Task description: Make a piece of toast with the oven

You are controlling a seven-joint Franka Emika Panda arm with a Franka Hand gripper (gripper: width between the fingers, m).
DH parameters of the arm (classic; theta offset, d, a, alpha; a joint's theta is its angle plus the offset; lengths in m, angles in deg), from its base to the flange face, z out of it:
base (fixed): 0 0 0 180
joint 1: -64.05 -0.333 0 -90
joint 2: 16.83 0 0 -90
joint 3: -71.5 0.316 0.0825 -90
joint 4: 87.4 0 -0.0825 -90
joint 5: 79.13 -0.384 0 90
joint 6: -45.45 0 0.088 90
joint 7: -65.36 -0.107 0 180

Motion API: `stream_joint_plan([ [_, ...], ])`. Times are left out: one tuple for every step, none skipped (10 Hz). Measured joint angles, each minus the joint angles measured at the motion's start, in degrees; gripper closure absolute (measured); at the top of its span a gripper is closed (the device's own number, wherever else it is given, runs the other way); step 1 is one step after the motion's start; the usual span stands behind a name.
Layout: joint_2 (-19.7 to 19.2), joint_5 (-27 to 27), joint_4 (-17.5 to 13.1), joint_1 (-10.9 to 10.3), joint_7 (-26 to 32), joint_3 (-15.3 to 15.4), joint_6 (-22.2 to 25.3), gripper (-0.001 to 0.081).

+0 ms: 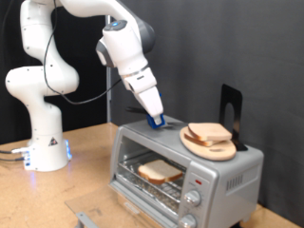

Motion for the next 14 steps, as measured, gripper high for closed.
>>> stream_joint_plan([
  [-0.25, -0.28, 0.04, 0.0, 0.0, 0.4, -0.05, 0.0023],
  [-0.42, -0.33, 0.11, 0.01, -0.18, 0.78, -0.06, 0.0005],
  [-0.46, 0.2, 0.28, 0.03, -0.35, 1.29, -0.44, 0.0005],
  [-0.52, 1.82, 0.84, 0.18, -0.54, 2.21, -2.38, -0.0001],
  [-0.56, 4.24, 1.48, 0.49, -1.37, 3.41, -4.61, -0.0001],
  [-0.53, 6.54, 1.76, 0.86, -2.54, 4.43, -5.98, -0.0002],
  [-0.53, 8.49, 2.24, 1.28, -3.27, 5.34, -7.84, -0.0002],
  [-0.52, 10.41, 2.93, 1.78, -3.56, 6.4, -10.64, -0.0002],
  [-0.37, 11.8, 3.38, 2.23, -3.82, 7.32, -13.24, -0.0002],
  [-0.26, 12.52, 3.68, 2.44, -3.83, 7.88, -14.82, -0.0002],
  [-0.22, 12.71, 3.85, 2.44, -3.8, 8.07, -15.66, -0.0002],
  [-0.15, 12.71, 3.88, 2.44, -3.77, 8.13, -15.76, -0.0002],
  [-0.11, 12.7, 3.9, 2.44, -3.77, 8.14, -15.76, -0.0002],
  [-0.09, 12.7, 3.91, 2.4, -3.77, 8.14, -15.76, -0.0002],
])
